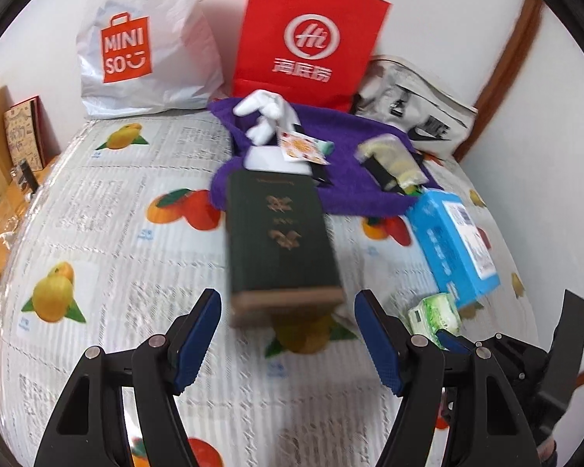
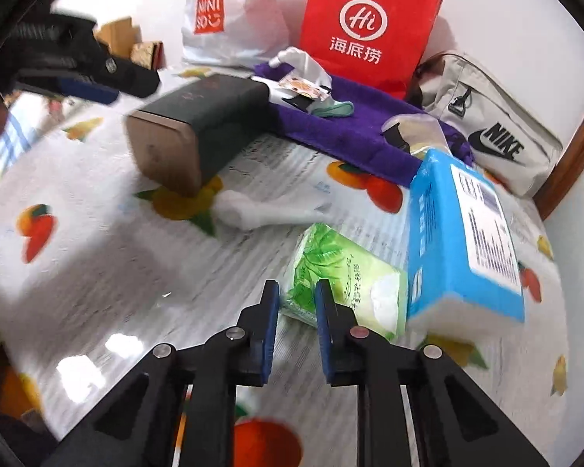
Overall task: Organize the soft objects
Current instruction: 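Pull both tools back from the towel toward the green tissue pack and white cloth, then grasp the green tissue pack with the right tool while the left tool grasps the white cloth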
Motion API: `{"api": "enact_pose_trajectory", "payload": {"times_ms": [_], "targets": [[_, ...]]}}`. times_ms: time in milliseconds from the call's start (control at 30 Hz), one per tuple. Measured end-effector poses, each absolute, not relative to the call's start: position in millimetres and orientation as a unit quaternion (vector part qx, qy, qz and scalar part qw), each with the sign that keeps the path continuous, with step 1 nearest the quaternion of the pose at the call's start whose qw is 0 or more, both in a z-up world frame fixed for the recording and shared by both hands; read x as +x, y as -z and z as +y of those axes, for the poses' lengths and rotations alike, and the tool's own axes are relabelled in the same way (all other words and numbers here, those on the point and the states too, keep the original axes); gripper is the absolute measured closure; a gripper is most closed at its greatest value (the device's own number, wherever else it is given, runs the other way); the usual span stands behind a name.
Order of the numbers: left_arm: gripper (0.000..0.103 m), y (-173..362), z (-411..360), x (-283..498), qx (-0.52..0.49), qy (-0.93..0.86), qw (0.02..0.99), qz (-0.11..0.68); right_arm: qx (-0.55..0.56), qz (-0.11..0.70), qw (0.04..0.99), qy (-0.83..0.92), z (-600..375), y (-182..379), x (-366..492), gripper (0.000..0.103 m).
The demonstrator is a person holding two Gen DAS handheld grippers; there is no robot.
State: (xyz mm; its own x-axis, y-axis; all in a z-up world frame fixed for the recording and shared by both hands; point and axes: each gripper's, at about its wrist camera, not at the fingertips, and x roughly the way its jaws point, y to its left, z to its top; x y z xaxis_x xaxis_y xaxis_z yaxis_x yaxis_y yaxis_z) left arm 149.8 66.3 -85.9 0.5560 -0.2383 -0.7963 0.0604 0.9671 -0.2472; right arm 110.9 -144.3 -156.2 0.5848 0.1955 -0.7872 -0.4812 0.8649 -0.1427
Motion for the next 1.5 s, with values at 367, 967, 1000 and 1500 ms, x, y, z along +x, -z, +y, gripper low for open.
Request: {"api": "enact_pose_trajectory", "payload": {"times_ms": [367, 967, 1000, 1500], "targets": [[0.034, 113, 2, 119, -0.060, 0.140, 0.869, 0.471, -0.187, 0.402, 0.871, -0.210, -188, 161, 52, 0.084], [0.041, 140, -52, 152, 0.024, 0.125, 0.878, 0.461, -0.119, 0.345, 0.914, -0.176, -227, 155, 62, 0.031], [0.041, 140, -53, 154, 0.029, 0.122, 0.879, 0.460, -0.114, 0.349, 0.913, -0.176, -229, 156, 65, 0.031], [0.058, 156, -60, 173, 0.046, 0.119, 0.869, 0.477, -0.068, 0.387, 0.892, -0.222, -220, 173, 81, 0.025]]}}
